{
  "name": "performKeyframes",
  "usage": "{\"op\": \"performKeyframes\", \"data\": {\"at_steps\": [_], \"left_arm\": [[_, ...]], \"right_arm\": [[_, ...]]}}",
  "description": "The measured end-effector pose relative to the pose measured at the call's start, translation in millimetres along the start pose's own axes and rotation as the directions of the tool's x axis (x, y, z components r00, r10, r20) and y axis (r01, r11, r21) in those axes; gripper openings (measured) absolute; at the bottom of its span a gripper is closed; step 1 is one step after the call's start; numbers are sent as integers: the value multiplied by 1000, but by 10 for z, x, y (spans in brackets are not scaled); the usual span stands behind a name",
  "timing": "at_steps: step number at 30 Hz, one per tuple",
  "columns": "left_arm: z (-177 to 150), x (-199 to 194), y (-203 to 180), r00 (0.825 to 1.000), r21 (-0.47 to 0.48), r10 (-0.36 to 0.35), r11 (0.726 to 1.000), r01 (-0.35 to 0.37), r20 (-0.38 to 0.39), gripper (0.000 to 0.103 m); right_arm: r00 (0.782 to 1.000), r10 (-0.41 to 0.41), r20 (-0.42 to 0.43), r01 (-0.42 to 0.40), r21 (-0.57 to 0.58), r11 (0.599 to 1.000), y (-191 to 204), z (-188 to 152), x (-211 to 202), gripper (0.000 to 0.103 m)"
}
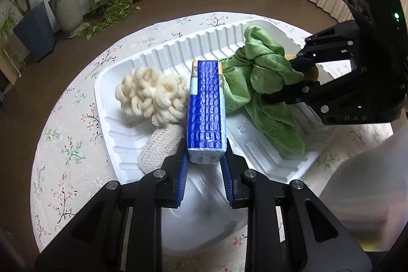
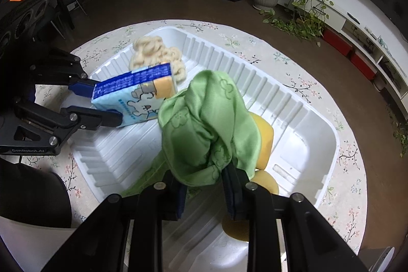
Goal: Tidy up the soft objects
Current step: 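Carry the tissue pack and green cloth into the white tray and open both tools, then withdraw both tools from the tray back toward the pile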
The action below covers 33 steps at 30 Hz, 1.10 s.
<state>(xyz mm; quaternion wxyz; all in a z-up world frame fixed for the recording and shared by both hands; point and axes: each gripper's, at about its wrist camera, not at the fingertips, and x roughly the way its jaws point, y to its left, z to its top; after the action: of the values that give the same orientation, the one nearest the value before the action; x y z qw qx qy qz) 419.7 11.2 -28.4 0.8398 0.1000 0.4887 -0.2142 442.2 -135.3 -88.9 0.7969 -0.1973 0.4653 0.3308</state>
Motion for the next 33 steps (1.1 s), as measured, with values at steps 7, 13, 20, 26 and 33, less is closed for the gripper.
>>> {"op": "performKeyframes", "data": {"at_steps": [7,13,20,26,33], "left_arm": [[-19,-21,66,1000,-20,29,999,-29,2,39],[-16,-125,81,998,-23,58,998,-57,36,86],[15,-210,116,994,-34,98,995,-96,52,103],[-16,-352,197,986,-73,125,990,-118,107,103],[-76,-685,363,970,-138,157,982,-133,184,103]], "right_arm": [[1000,-10,10,10,13,1000,-34,2,-46,49],[999,-16,29,16,18,1000,-46,-39,-148,78],[997,-4,73,2,26,1000,-66,-29,-305,103],[990,-30,140,22,58,998,-185,-31,-508,103],[966,-102,237,62,167,984,-396,-145,-873,103]]}}
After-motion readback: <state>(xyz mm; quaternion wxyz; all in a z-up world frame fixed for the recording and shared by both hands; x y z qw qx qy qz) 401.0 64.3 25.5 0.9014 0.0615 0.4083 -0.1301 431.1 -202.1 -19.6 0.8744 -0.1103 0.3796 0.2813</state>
